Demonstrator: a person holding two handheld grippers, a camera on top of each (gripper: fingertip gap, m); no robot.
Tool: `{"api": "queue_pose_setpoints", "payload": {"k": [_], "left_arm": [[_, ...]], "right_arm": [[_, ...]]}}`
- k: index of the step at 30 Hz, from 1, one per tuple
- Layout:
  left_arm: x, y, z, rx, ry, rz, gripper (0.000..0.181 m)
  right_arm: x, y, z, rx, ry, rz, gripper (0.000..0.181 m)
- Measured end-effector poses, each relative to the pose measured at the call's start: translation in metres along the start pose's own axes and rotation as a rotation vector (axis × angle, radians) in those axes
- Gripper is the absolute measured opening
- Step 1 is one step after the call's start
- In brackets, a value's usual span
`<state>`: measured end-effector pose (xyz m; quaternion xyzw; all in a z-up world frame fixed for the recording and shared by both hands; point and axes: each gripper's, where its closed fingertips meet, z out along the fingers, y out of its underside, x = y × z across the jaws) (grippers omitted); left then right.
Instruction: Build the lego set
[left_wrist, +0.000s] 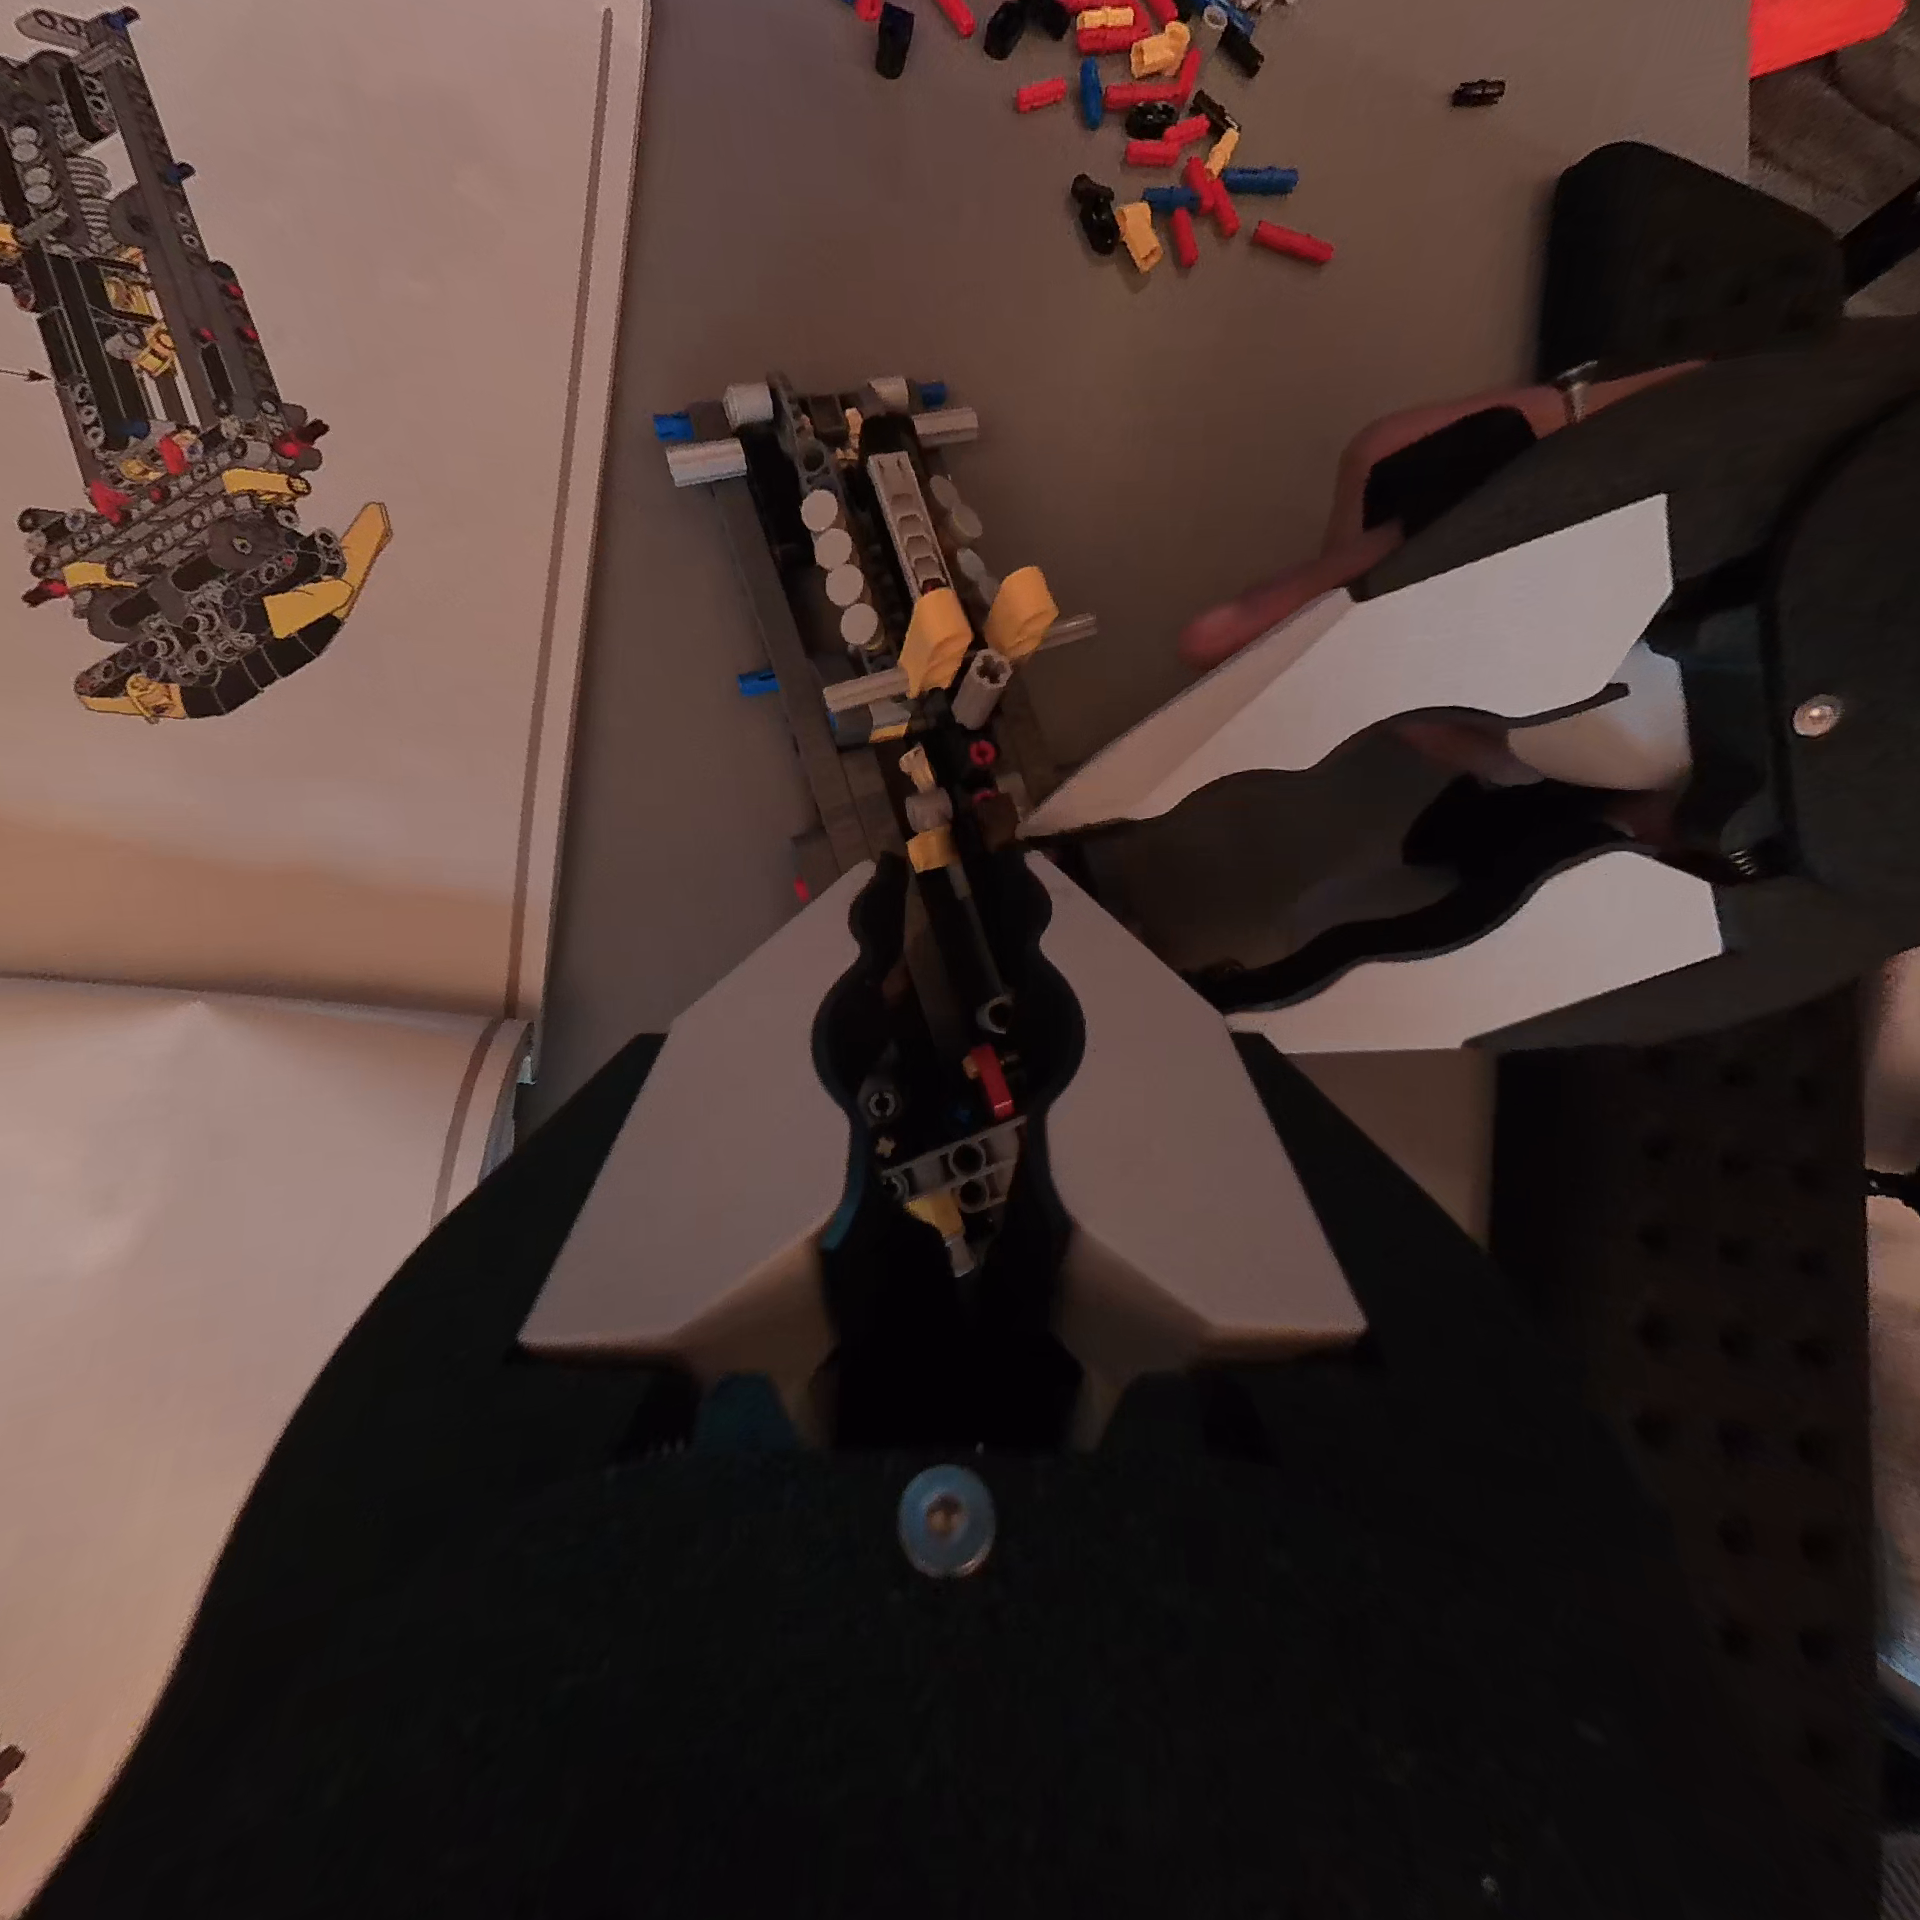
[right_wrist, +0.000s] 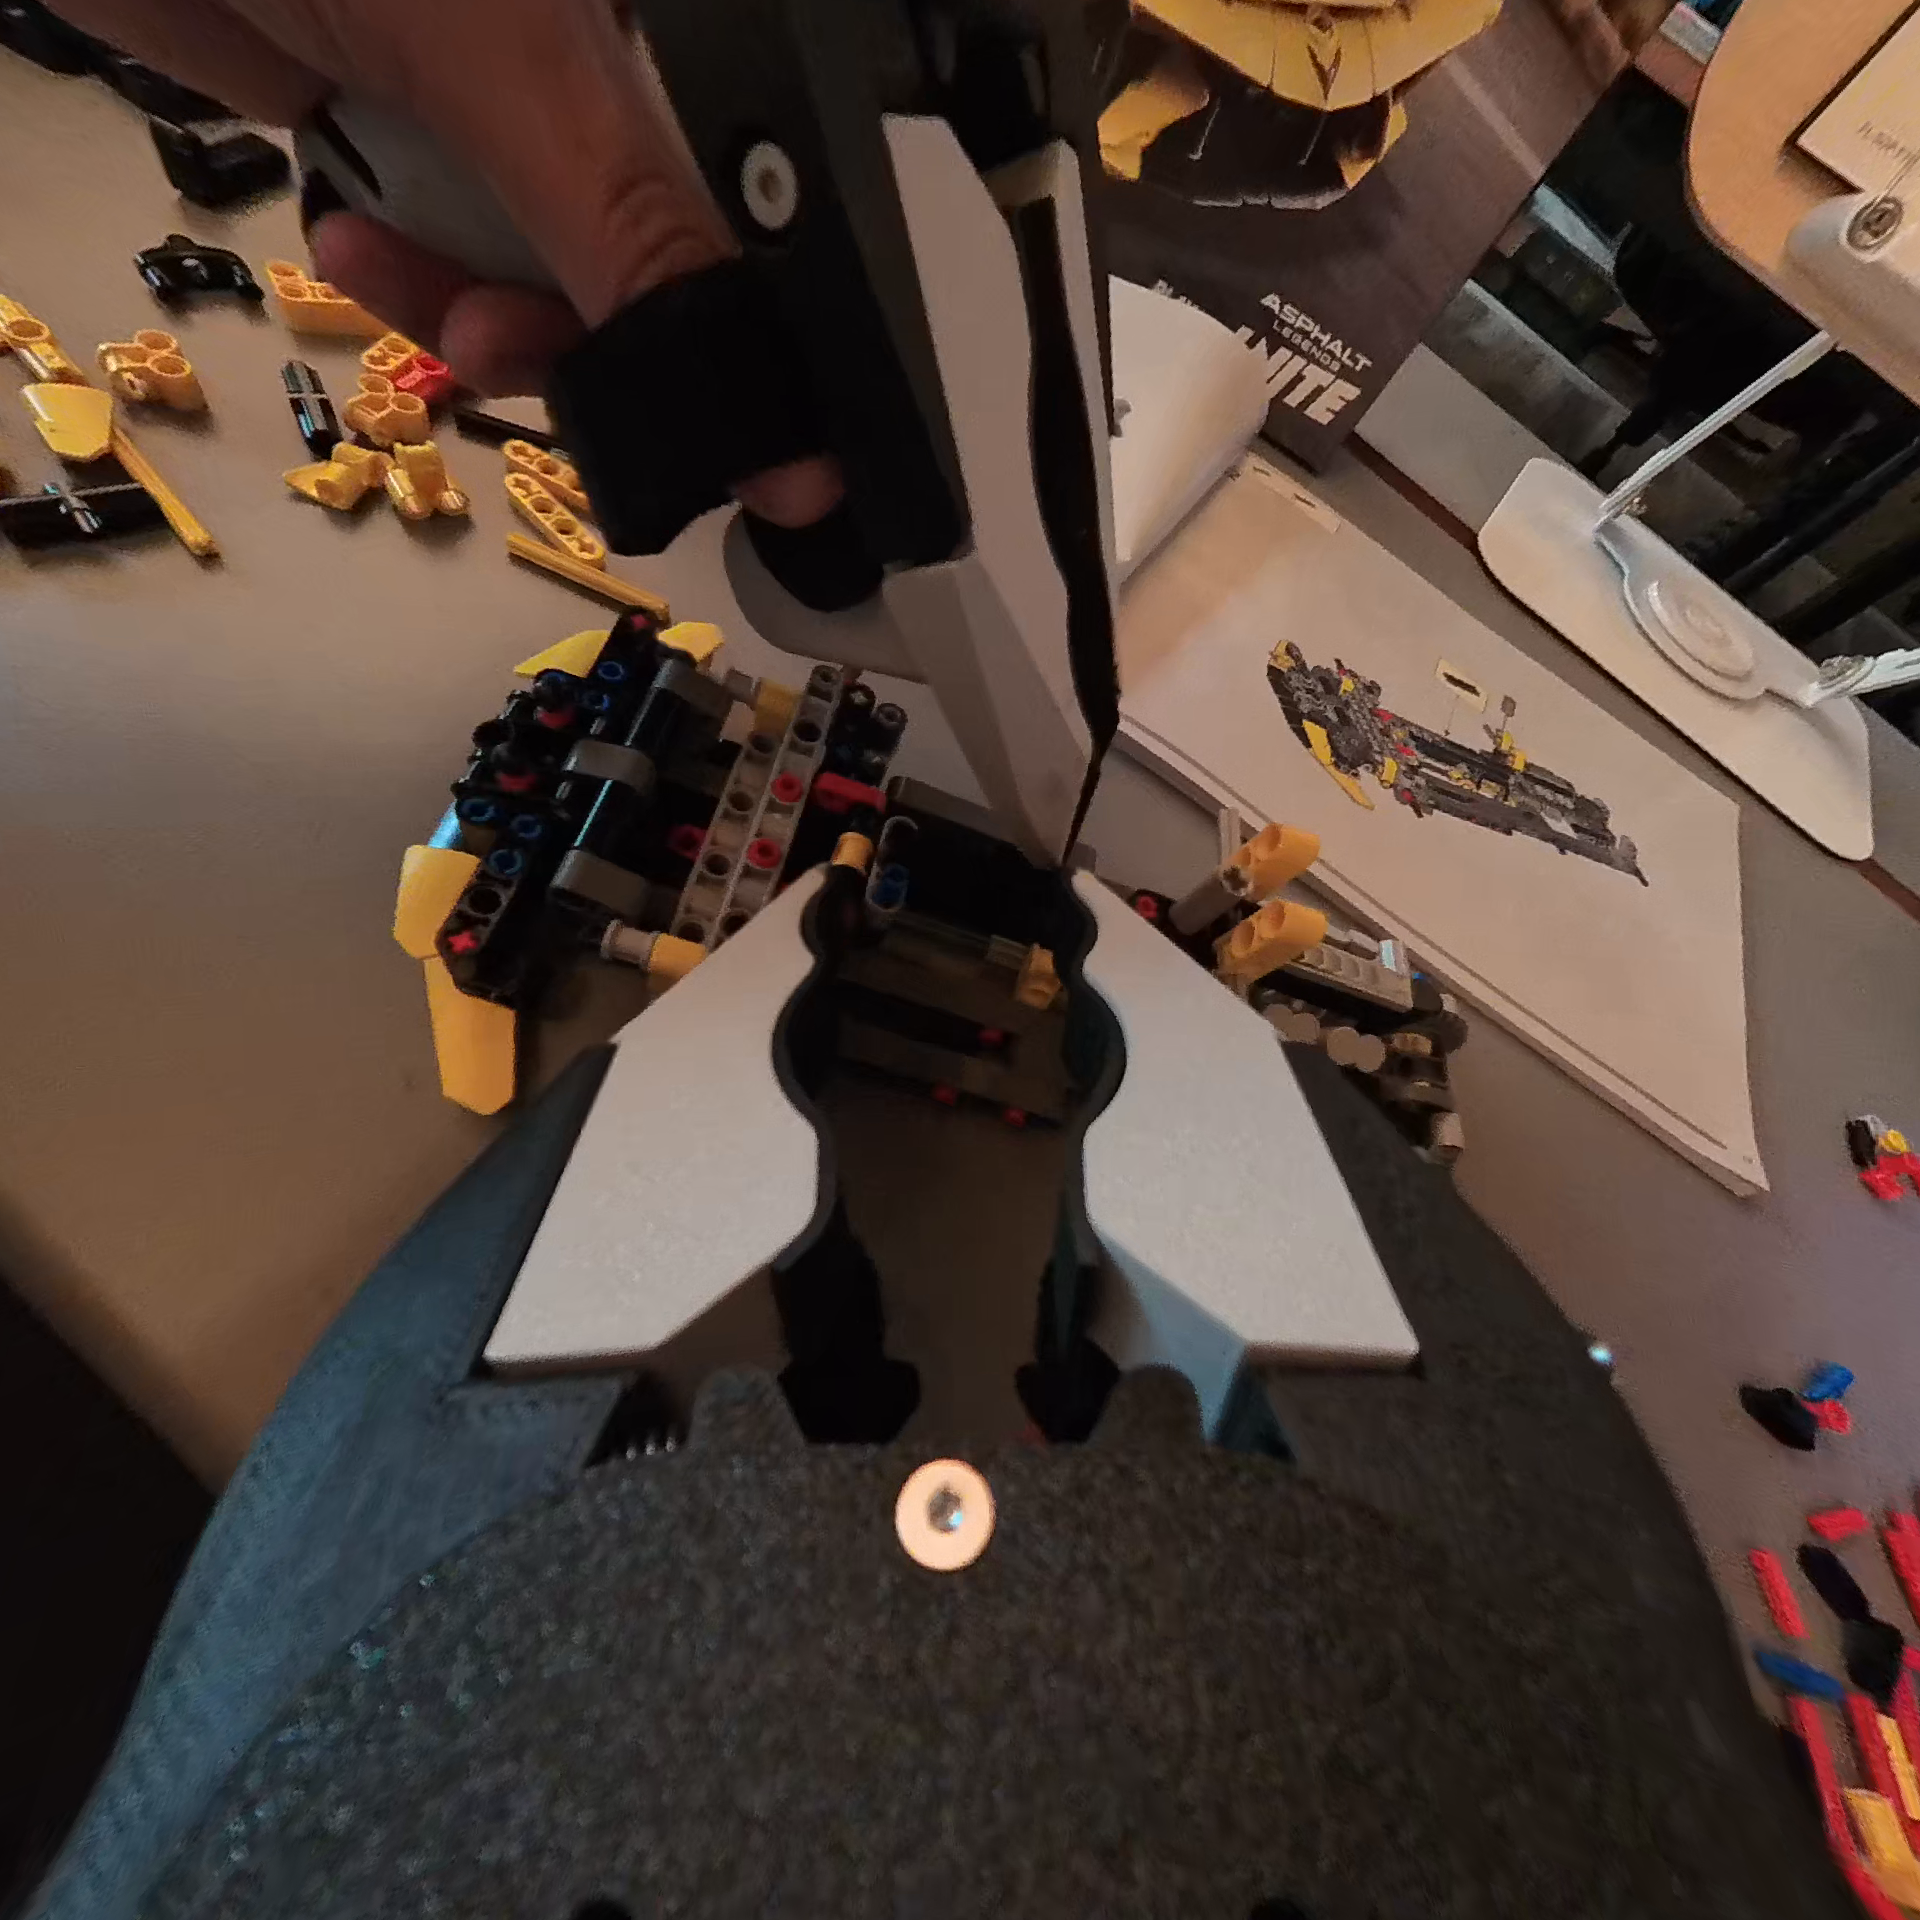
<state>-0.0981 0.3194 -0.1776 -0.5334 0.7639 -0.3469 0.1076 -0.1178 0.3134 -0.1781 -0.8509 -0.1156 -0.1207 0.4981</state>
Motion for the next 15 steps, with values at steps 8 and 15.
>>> {"api": "queue_pose_setpoints", "payload": {"k": [8,15], "left_arm": [[0.008,0.004,-0.009,0.002,0.012,0.018,0.017],[0.010,0.010,-0.004,-0.021,0.011,0.047,0.010]], "right_arm": [[0.001,0.000,0.000,-0.001,-0.008,0.025,0.040],[0.002,0.000,0.000,0.004,-0.020,0.052,0.040]]}}
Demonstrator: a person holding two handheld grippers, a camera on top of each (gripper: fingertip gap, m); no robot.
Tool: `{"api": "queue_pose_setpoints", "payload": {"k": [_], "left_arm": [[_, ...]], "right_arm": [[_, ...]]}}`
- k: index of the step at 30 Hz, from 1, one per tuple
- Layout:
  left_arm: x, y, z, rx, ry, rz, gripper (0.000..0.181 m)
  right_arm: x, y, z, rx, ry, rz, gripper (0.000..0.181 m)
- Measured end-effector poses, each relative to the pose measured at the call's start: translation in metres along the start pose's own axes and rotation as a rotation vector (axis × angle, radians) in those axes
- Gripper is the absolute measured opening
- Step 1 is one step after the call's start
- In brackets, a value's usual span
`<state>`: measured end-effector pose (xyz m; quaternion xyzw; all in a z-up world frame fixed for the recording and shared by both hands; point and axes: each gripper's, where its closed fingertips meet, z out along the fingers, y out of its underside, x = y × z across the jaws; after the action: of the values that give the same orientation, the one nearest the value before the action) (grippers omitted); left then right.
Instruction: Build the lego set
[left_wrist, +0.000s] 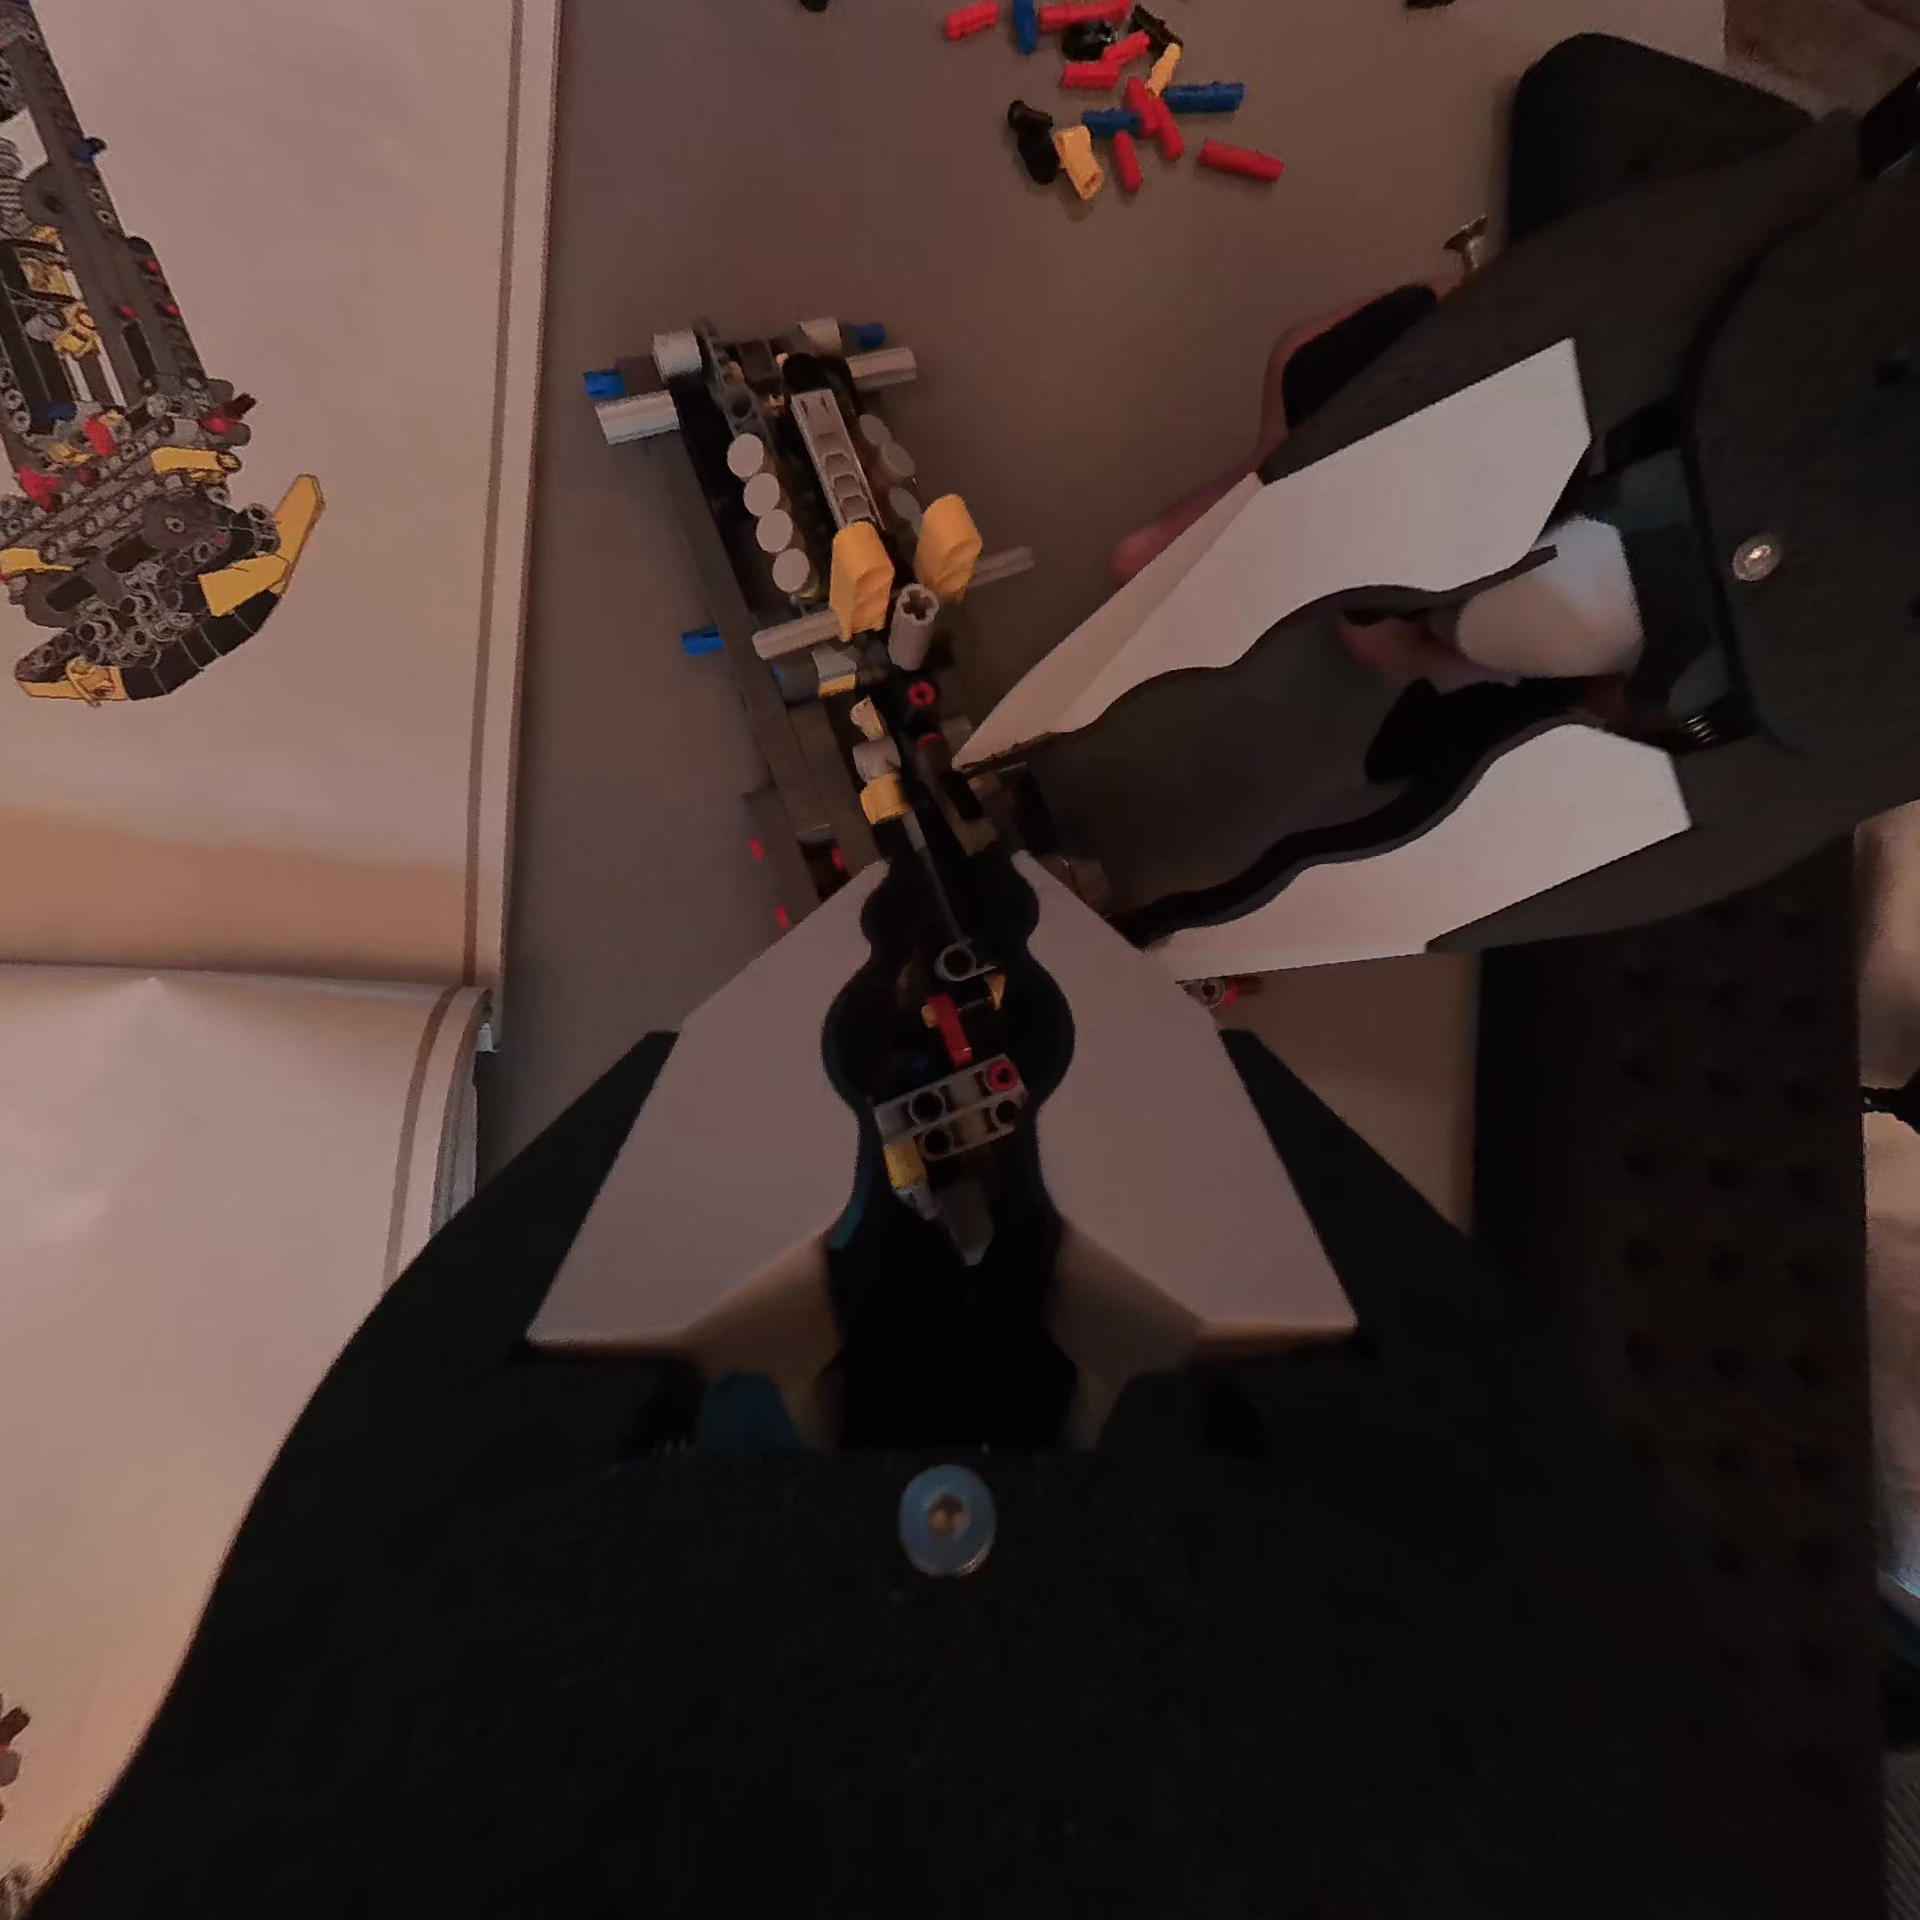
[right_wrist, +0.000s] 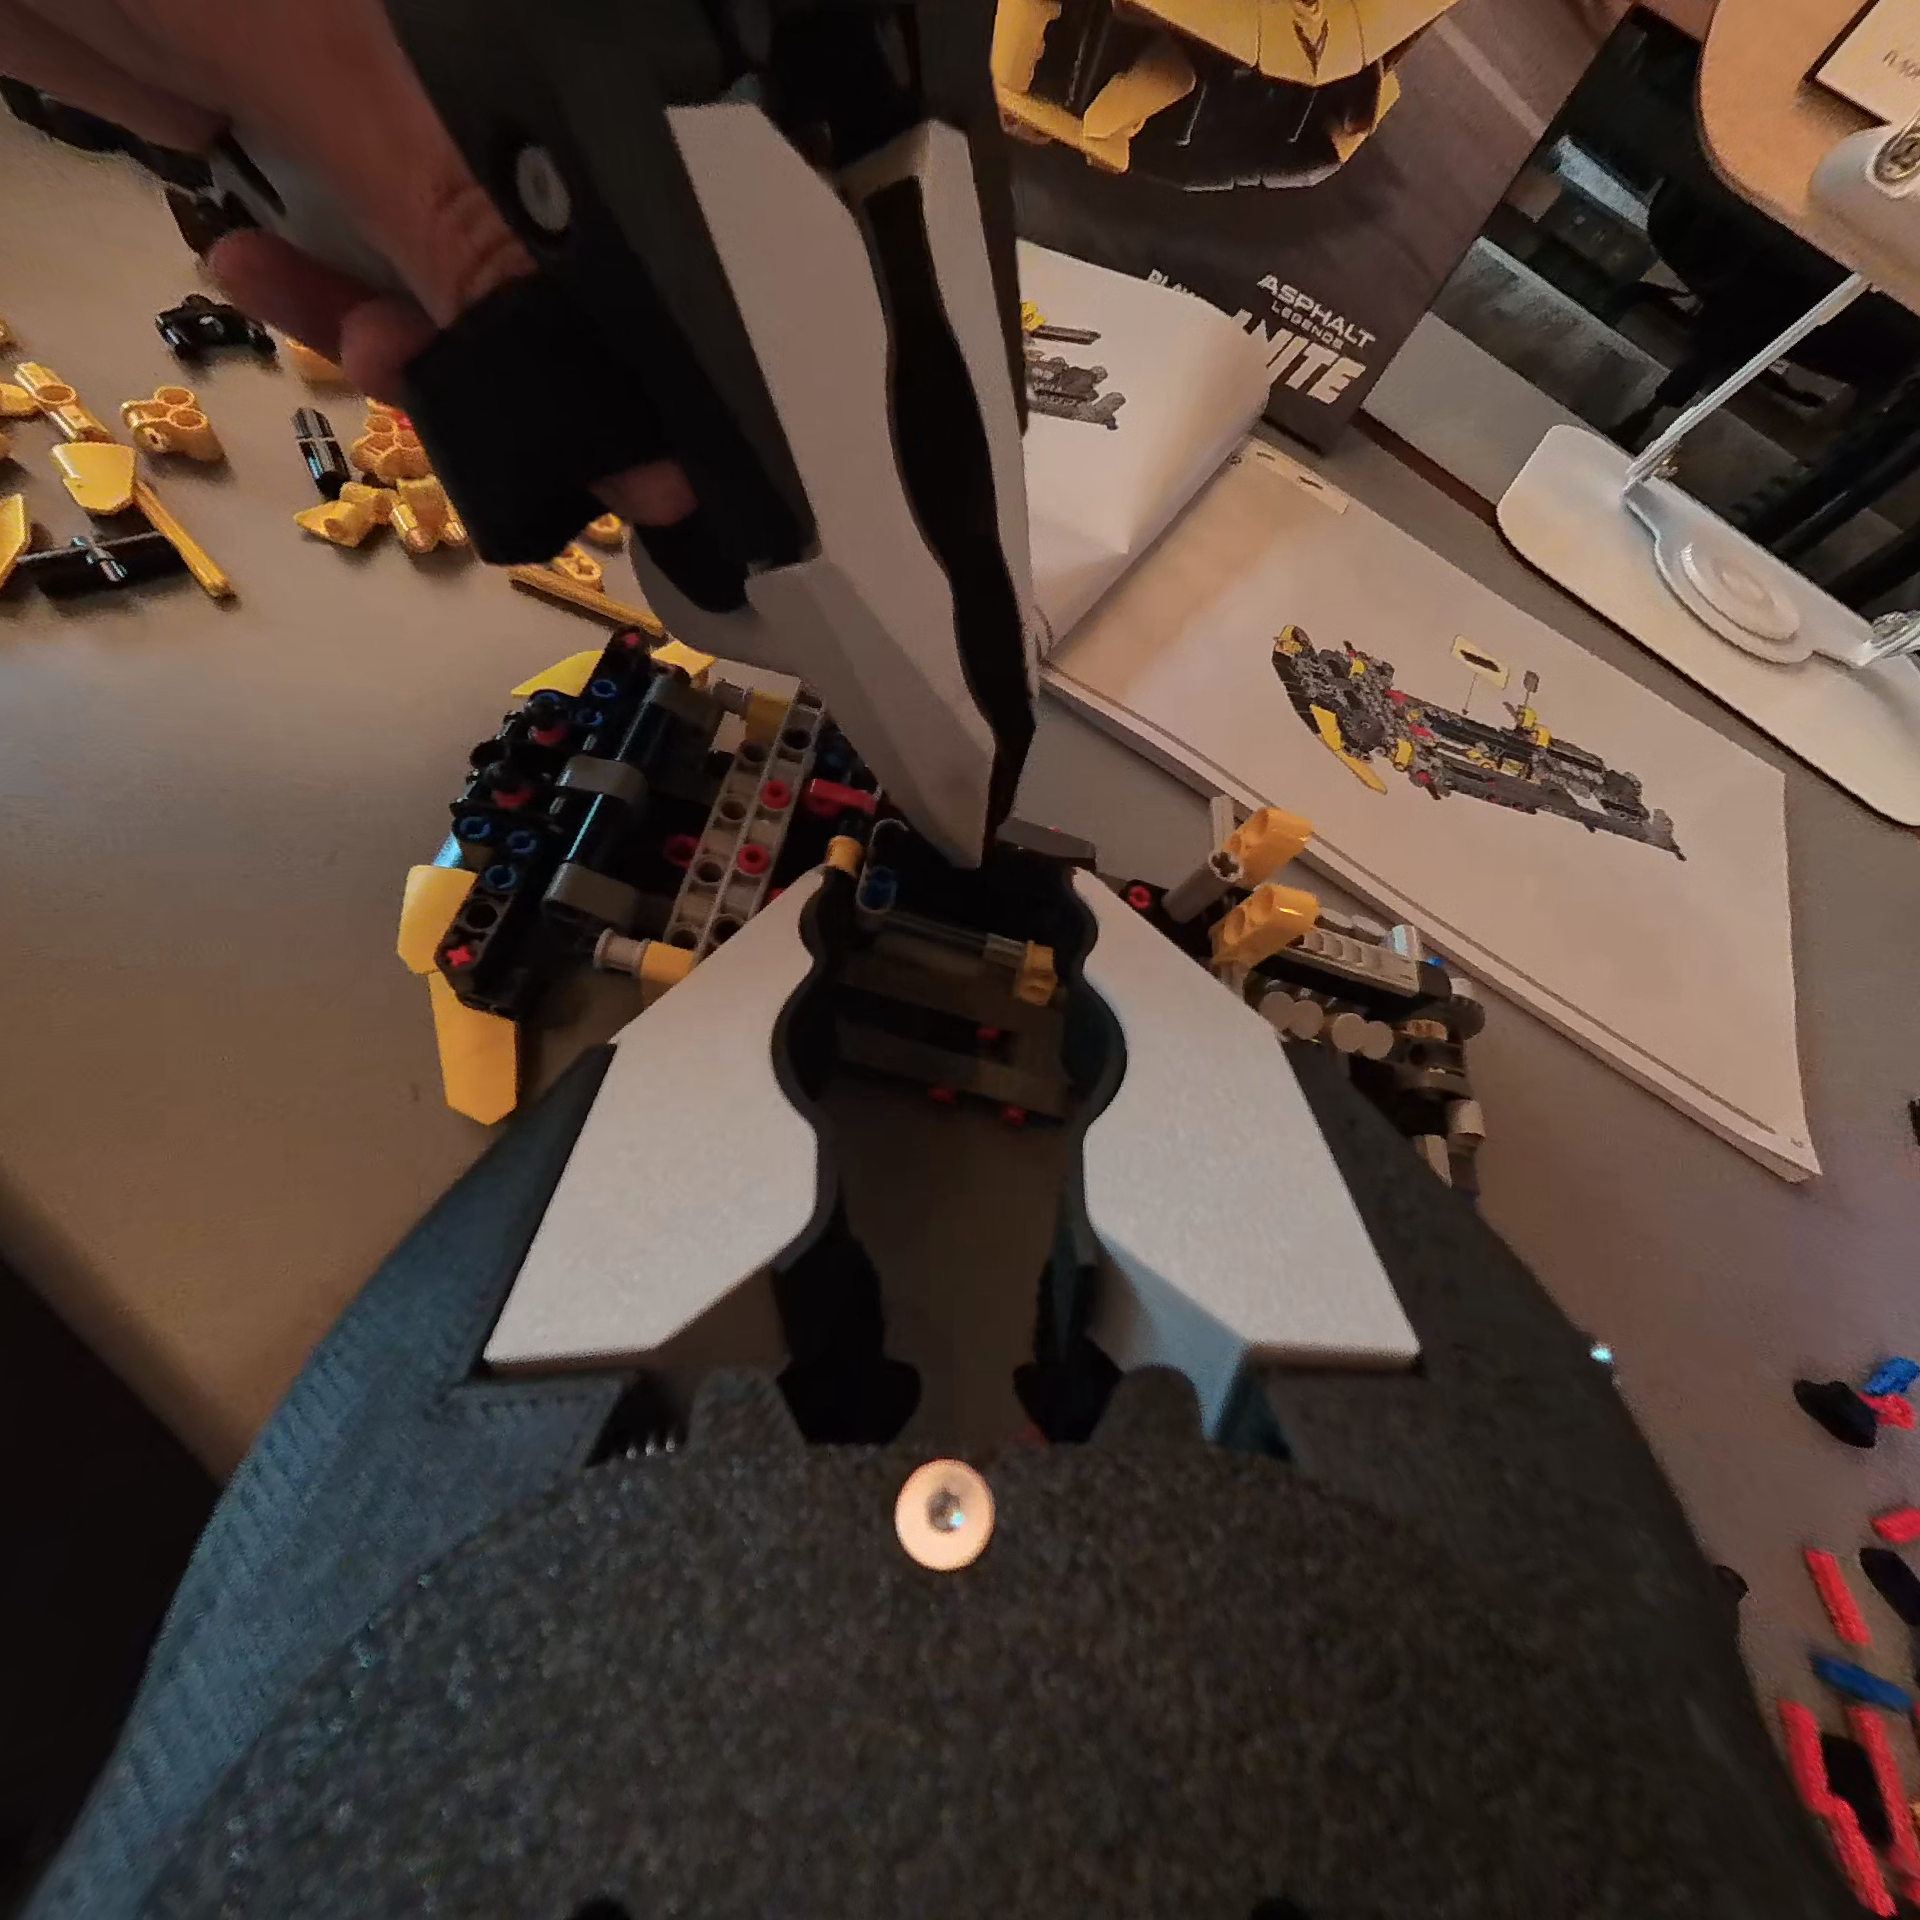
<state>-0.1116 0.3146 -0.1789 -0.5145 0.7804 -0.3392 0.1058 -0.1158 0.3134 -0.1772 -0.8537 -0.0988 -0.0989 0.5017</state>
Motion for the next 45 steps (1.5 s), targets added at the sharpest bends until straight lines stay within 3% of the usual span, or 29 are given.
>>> {"api": "queue_pose_setpoints", "payload": {"k": [12,19,24,30,35,39,45], "left_arm": [[-0.001,0.002,0.001,-0.004,-0.001,0.049,0.007],[-0.027,-0.001,-0.031,0.081,-0.086,-0.005,0.010],[-0.010,0.002,-0.016,0.048,-0.034,-0.036,0.028],[-0.007,0.008,0.011,-0.161,-0.203,0.047,0.022],[-0.006,0.005,0.024,-0.264,-0.175,-0.010,0.009],[-0.017,0.004,0.014,-0.305,-0.212,-0.079,0.005],[-0.027,-0.014,-0.022,-0.148,-0.175,-0.247,0.005]], "right_arm": [[-0.003,0.000,-0.001,0.002,-0.004,-0.029,0.040],[0.019,-0.002,-0.033,0.111,-0.050,0.075,0.033],[0.033,0.019,-0.028,0.031,-0.093,0.113,0.029],[0.039,0.005,-0.041,0.152,-0.176,0.267,0.029],[0.041,0.001,-0.046,0.189,-0.204,0.312,0.029],[0.043,0.000,-0.051,0.220,-0.198,0.313,0.029],[0.028,0.007,-0.045,0.172,-0.264,0.271,0.030]]}}
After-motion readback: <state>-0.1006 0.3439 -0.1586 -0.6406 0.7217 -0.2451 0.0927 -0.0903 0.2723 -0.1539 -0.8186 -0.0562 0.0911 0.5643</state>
